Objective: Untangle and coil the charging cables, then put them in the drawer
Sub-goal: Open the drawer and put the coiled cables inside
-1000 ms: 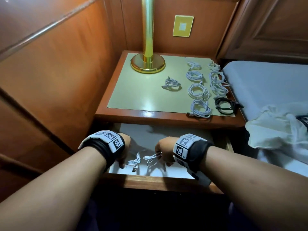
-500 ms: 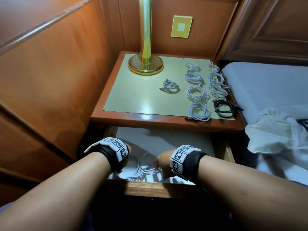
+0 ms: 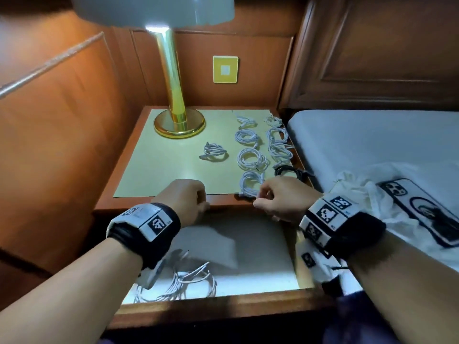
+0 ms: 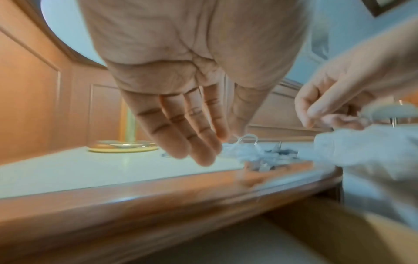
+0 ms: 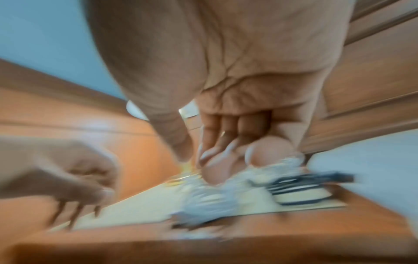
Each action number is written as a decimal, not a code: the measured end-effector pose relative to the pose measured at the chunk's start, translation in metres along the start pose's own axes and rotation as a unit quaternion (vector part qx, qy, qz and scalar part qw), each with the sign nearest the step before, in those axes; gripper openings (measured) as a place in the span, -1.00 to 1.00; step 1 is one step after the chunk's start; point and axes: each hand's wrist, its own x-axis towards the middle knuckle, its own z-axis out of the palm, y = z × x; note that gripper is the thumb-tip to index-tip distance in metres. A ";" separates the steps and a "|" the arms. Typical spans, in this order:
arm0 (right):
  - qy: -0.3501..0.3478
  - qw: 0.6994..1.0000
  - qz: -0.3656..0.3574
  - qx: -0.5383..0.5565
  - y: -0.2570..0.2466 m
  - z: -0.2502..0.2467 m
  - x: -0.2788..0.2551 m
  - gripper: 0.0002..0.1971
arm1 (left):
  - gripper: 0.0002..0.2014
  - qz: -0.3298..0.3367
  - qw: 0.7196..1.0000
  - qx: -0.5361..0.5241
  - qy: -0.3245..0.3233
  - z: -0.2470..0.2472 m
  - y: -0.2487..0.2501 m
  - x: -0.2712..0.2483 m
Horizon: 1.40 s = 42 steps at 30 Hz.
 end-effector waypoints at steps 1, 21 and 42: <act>0.068 0.996 0.045 0.022 0.022 -0.009 0.000 -0.84 | -0.85 0.005 0.999 -0.030 0.023 -0.001 0.013 0.005; 0.110 0.971 0.211 0.039 0.117 -0.011 0.074 -0.86 | -0.77 -0.183 0.980 -0.005 -0.080 0.022 0.094 0.097; -0.186 0.978 0.084 -0.040 0.068 0.049 0.002 -0.69 | -0.82 -0.244 0.942 -0.171 -0.157 0.070 0.060 -0.027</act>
